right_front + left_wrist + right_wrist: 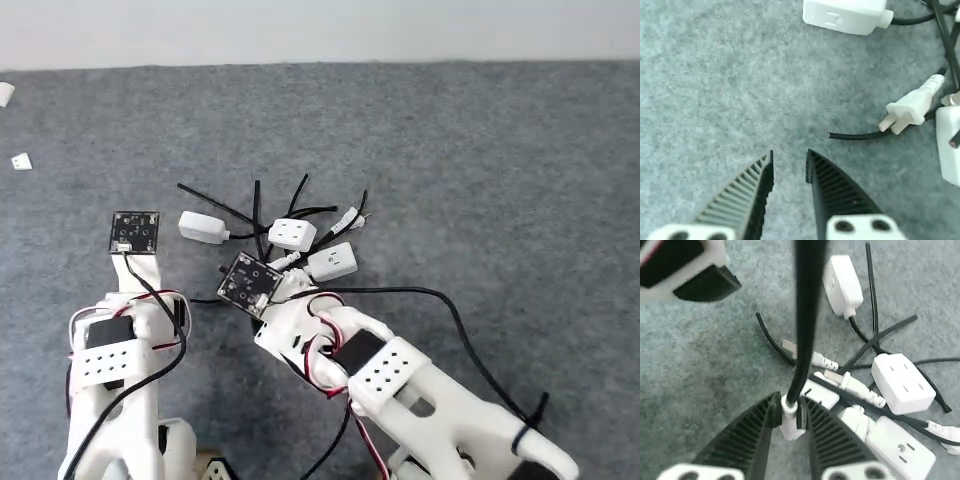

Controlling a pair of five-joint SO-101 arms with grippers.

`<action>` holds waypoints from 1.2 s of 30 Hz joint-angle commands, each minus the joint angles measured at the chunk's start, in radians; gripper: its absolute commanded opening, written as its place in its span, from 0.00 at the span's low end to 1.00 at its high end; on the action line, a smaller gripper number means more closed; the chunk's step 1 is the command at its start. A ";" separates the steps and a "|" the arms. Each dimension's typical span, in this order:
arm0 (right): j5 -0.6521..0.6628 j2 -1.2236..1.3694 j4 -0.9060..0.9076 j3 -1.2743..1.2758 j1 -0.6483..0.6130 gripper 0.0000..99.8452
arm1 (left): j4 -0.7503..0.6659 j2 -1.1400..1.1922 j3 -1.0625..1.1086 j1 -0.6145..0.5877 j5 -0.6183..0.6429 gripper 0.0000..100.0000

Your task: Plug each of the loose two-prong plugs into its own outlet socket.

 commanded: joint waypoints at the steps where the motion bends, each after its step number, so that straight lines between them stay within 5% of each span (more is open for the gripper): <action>1: 0.018 0.018 -0.016 -0.083 0.001 0.01 | -0.025 -0.017 -0.050 -0.005 0.009 0.10; 36: -0.006 0.077 -0.050 -0.095 0.002 0.01 | -0.026 -0.015 -0.039 -0.003 0.009 0.11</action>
